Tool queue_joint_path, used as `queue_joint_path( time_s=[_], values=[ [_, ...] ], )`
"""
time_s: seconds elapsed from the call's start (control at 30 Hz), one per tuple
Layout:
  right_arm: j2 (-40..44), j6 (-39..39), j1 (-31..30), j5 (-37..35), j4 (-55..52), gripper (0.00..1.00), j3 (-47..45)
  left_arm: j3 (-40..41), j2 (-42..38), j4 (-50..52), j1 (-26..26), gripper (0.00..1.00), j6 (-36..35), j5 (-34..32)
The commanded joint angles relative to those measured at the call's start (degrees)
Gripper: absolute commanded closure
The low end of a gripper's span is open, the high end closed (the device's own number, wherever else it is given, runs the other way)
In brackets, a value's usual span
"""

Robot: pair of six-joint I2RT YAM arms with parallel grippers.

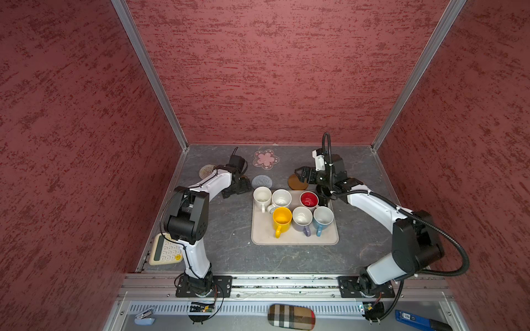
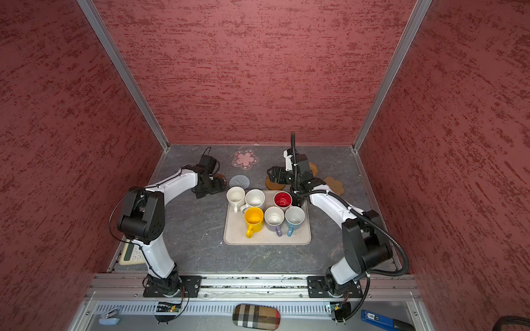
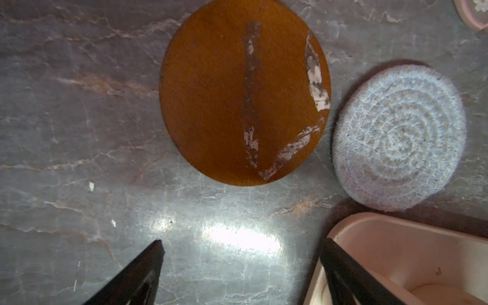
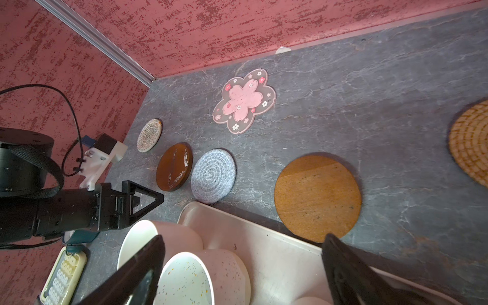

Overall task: Place cups on coasters
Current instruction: Move the coaster to the top-left of the table.

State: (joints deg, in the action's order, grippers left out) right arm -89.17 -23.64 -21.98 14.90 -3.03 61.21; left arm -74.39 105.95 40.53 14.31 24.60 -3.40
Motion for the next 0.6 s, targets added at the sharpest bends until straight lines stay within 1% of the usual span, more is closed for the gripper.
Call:
queue_joint_path(
  time_s=[0.0, 0.27, 0.37, 0.43, 0.57],
  values=[
    [1.63, -0.27, -0.60, 0.49, 1.62, 0.07, -0.25, -1.78, 1.43, -1.11, -0.26, 0.07, -0.01, -1.19],
    [5.31, -0.79, -0.70, 0.57, 2.82, 0.10, -3.11, -6.05, 6.56, 1.00, 0.11, 0.10, 0.89, -4.44],
    [5.60, -0.97, -0.66, 0.36, 2.94, 0.10, -4.02, -7.88, 8.87, 1.93, 0.27, 0.12, 0.98, -4.56],
    [7.48, -0.80, -0.68, 0.13, 2.46, 0.10, -4.31, -8.79, 10.00, 2.56, 0.37, 0.13, 0.89, -5.10],
    [8.47, -0.62, -0.65, -0.21, 2.41, 0.10, -5.04, -10.01, 11.32, 2.93, 0.37, 0.14, 0.95, -5.63]
  ],
)
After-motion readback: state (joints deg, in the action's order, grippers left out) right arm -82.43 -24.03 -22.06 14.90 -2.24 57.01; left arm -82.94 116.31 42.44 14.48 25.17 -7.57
